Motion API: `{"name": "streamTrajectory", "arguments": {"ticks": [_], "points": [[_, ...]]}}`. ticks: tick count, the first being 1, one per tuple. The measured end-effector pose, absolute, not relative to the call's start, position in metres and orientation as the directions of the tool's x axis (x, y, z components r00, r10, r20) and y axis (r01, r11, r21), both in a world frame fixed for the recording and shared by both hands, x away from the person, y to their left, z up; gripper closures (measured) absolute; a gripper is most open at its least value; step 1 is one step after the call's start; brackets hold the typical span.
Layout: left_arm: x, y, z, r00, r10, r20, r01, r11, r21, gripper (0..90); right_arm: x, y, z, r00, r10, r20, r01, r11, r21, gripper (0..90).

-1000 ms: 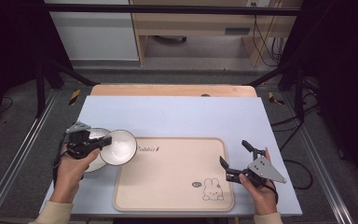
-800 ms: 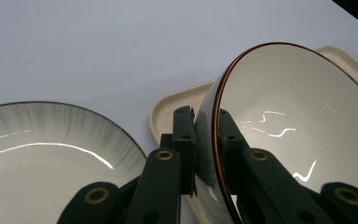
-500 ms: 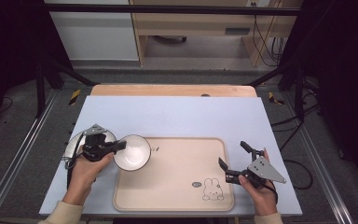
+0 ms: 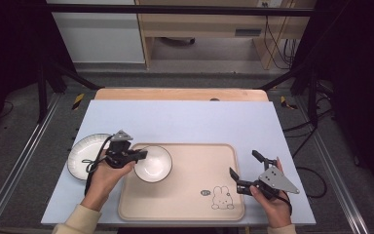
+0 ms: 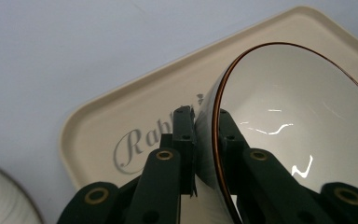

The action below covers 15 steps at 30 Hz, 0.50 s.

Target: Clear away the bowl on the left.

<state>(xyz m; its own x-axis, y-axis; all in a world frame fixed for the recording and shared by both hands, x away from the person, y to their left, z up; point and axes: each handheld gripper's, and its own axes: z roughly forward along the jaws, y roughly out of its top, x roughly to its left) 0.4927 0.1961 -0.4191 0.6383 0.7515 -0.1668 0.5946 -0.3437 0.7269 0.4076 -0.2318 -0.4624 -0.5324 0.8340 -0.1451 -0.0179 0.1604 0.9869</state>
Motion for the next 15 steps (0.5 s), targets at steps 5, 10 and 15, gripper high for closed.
{"name": "streamTrajectory", "arguments": {"ticks": [5, 10, 15], "points": [[0.498, 0.179, -0.424, 0.653, 0.737, -0.177, 0.600, -0.359, 0.715, 81.7, 0.409, -0.232, -0.464, -0.533, 0.833, -0.148, -0.011, 0.168, 0.986, 5.1], [0.497, 0.167, -0.430, 0.659, 0.727, -0.191, 0.607, -0.364, 0.707, 81.7, 0.409, -0.233, -0.463, -0.531, 0.835, -0.142, -0.008, 0.163, 0.987, 5.1], [0.495, 0.162, -0.432, 0.663, 0.722, -0.196, 0.613, -0.373, 0.696, 81.7, 0.409, -0.235, -0.463, -0.525, 0.840, -0.138, -0.012, 0.155, 0.988, 5.0]]}}
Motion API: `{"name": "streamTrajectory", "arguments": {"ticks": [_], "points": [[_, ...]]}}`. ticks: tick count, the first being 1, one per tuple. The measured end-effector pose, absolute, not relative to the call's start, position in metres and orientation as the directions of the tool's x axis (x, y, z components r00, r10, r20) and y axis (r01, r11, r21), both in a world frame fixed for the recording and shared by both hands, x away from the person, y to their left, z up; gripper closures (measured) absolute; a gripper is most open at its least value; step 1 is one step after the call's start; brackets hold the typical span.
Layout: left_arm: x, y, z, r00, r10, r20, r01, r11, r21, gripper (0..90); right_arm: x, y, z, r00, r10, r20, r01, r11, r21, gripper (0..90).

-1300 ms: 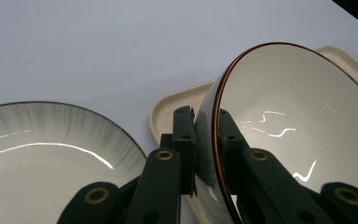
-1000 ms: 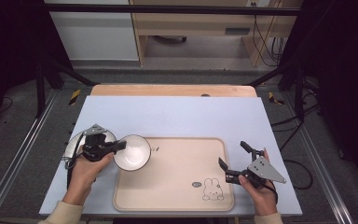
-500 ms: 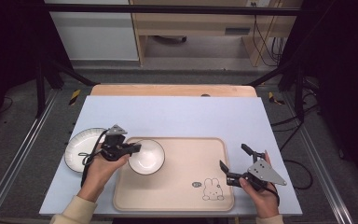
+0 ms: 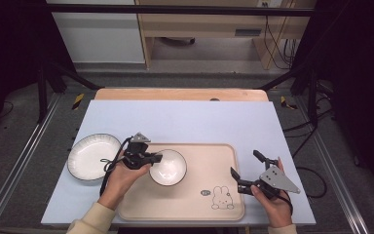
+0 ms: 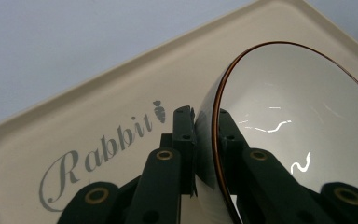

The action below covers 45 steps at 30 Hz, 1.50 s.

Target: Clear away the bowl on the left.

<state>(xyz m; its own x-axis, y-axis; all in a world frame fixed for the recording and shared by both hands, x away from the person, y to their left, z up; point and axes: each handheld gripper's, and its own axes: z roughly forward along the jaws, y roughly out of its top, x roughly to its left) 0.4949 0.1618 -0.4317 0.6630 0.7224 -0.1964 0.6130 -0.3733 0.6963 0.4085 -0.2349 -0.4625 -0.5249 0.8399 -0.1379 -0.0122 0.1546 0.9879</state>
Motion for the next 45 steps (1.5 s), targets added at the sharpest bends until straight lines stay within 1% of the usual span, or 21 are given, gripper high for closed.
{"name": "streamTrajectory", "arguments": {"ticks": [10, 19, 22, 30, 45], "points": [[0.497, 0.154, -0.437, 0.661, 0.711, -0.241, 0.639, -0.363, 0.679, 81.7, 0.409, -0.237, -0.463, -0.521, 0.844, -0.128, -0.003, 0.148, 0.989, 5.0], [0.499, 0.142, -0.441, 0.674, 0.692, -0.258, 0.639, -0.370, 0.674, 81.7, 0.409, -0.238, -0.463, -0.520, 0.846, -0.122, -0.002, 0.142, 0.990, 4.9], [0.501, 0.138, -0.440, 0.674, 0.683, -0.280, 0.646, -0.362, 0.672, 81.7, 0.409, -0.239, -0.462, -0.515, 0.850, -0.113, -0.002, 0.130, 0.991, 5.0], [0.500, 0.133, -0.441, 0.682, 0.681, -0.268, 0.642, -0.380, 0.666, 81.6, 0.408, -0.242, -0.462, -0.506, 0.856, -0.108, -0.001, 0.125, 0.992, 4.9], [0.502, 0.131, -0.442, 0.685, 0.672, -0.281, 0.648, -0.386, 0.656, 81.6, 0.409, -0.241, -0.462, -0.514, 0.852, -0.100, 0.005, 0.120, 0.993, 5.0]]}}
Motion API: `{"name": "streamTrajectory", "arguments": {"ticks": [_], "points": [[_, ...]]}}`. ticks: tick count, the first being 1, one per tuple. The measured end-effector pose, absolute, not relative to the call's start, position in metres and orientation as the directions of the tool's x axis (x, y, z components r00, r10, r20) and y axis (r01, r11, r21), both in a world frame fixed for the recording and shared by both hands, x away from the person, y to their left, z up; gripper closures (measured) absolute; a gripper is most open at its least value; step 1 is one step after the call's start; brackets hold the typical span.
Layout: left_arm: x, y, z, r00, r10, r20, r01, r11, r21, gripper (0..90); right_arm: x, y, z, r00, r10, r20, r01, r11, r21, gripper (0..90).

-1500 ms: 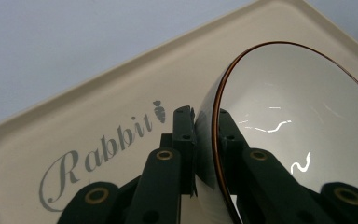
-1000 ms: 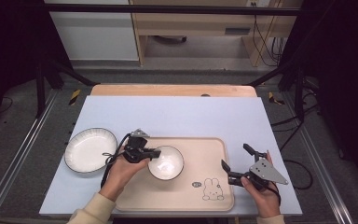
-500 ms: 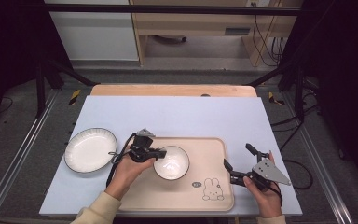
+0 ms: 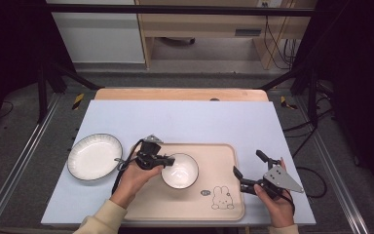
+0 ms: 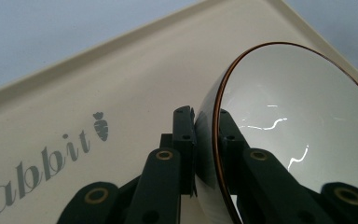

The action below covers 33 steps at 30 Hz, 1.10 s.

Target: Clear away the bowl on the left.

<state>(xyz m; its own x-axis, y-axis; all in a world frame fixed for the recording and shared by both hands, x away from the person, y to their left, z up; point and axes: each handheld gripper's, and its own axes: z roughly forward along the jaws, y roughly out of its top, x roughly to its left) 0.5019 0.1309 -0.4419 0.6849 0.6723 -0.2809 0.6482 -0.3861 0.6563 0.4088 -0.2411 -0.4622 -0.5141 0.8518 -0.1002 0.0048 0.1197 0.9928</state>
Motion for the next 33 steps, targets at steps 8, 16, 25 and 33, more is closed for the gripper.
{"name": "streamTrajectory", "arguments": {"ticks": [8, 16, 25, 33], "points": [[0.5022, 0.1300, -0.4433, 0.688, 0.669, -0.281, 0.651, -0.398, 0.646, 81.6, 0.4086, -0.2422, -0.4614, -0.511, 0.855, -0.085, 0.008, 0.104, 0.995, 5.0], [0.5059, 0.1303, -0.4463, 0.677, 0.672, -0.300, 0.671, -0.397, 0.626, 81.9, 0.4092, -0.2409, -0.4619, -0.517, 0.852, -0.086, 0.013, 0.108, 0.994, 5.0], [0.5047, 0.1304, -0.4445, 0.687, 0.674, -0.273, 0.663, -0.426, 0.616, 82.3, 0.4097, -0.2415, -0.4623, -0.517, 0.851, -0.091, 0.016, 0.116, 0.993, 5.0], [0.5039, 0.1294, -0.4449, 0.688, 0.678, -0.259, 0.654, -0.424, 0.627, 82.3, 0.4085, -0.2404, -0.4614, -0.514, 0.853, -0.089, 0.015, 0.113, 0.994, 5.0]]}}
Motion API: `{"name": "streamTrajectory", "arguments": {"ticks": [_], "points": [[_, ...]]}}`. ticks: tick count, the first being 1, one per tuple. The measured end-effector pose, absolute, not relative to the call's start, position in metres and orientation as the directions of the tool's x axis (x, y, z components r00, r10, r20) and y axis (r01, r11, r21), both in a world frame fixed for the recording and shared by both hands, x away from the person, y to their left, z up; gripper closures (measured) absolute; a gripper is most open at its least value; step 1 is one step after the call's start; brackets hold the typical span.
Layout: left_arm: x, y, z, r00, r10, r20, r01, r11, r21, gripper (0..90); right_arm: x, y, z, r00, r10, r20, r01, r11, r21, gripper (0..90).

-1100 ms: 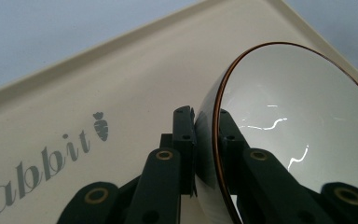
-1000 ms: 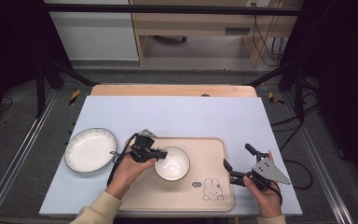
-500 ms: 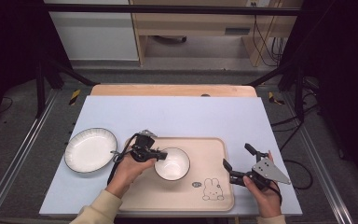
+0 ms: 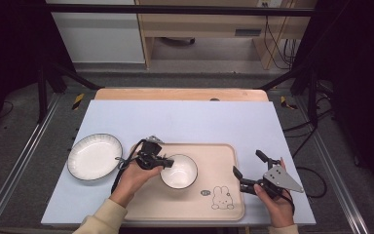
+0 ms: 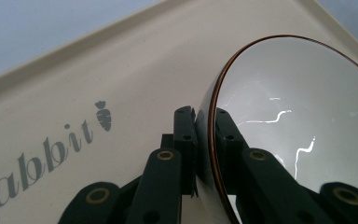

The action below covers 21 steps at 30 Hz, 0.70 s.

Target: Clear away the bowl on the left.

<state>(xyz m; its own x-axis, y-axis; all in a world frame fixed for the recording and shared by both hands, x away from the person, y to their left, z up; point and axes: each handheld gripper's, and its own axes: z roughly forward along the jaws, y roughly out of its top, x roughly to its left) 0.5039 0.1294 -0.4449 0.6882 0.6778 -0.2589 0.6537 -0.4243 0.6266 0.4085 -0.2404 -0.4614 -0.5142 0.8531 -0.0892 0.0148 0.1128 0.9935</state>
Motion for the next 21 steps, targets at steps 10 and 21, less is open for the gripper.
{"name": "streamTrajectory", "arguments": {"ticks": [10, 21], "points": [[0.4999, 0.1337, -0.4465, 0.713, 0.663, -0.227, 0.605, -0.417, 0.679, 79.6, 0.4099, -0.2401, -0.4624, -0.514, 0.853, -0.085, 0.018, 0.110, 0.994, 5.1], [0.4941, 0.1358, -0.4404, 0.736, 0.658, -0.157, 0.533, -0.421, 0.733, 66.1, 0.4127, -0.2408, -0.4654, -0.512, 0.855, -0.082, 0.029, 0.113, 0.993, 5.0]]}}
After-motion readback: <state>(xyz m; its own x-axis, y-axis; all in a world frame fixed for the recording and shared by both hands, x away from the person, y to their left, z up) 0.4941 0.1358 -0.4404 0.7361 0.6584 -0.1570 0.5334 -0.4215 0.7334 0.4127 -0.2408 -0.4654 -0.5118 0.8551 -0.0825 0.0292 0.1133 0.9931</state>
